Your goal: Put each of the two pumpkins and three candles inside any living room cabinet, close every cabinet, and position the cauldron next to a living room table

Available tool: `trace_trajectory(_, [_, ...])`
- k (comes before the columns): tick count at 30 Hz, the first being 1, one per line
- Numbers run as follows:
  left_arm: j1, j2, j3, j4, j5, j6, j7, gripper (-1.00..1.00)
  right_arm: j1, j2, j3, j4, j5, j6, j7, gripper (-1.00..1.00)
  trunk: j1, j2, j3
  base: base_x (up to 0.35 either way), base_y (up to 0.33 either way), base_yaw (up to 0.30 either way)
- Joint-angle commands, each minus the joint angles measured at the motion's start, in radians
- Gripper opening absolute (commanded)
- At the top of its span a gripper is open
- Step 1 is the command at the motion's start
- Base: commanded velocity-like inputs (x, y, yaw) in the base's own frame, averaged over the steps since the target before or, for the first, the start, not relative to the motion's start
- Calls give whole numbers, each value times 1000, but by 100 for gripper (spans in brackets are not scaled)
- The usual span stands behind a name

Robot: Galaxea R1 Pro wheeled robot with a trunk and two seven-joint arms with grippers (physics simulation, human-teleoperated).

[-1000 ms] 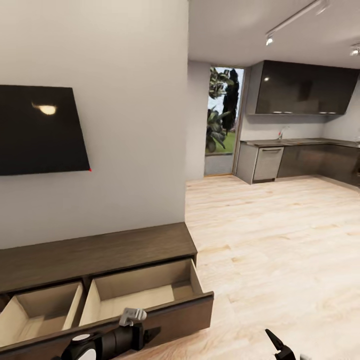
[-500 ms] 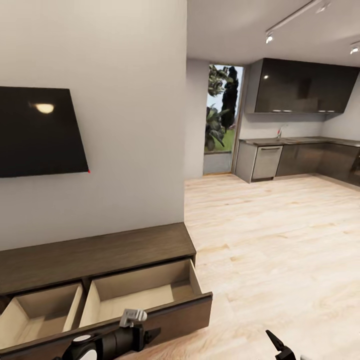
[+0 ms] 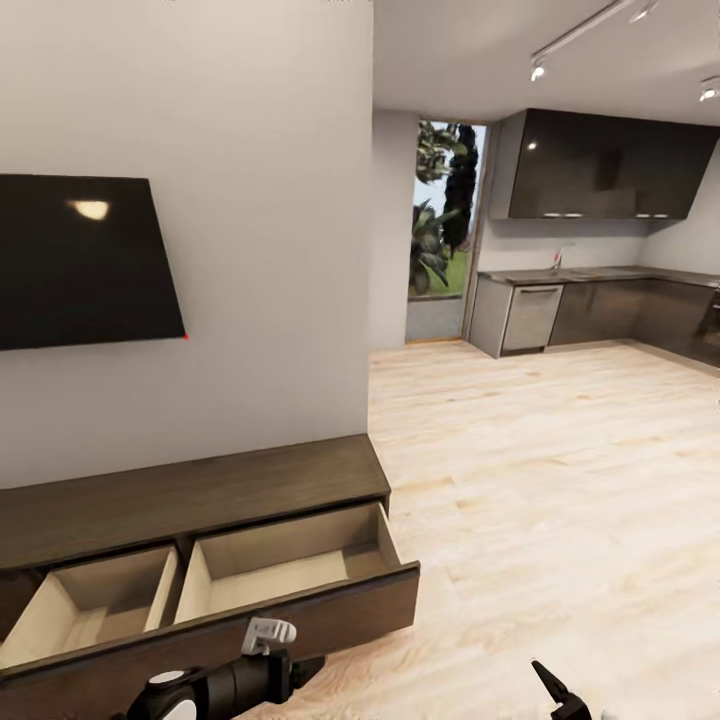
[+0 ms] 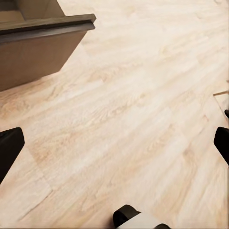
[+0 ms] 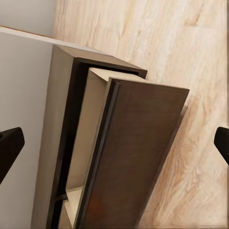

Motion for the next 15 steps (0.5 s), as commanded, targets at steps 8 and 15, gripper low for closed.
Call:
trace_trajectory(8, [-1,1,0,-6,9,3,-2,100,-1,0,0,0,-11,10,3,100,0,-1,-8,-54,0,-6])
trace_trajectory(15, [-1,1,0,-4,10,3,-3,100,-1,0,-1,0,-11,10,4,100,0,-1,-12,-6,0,-188])
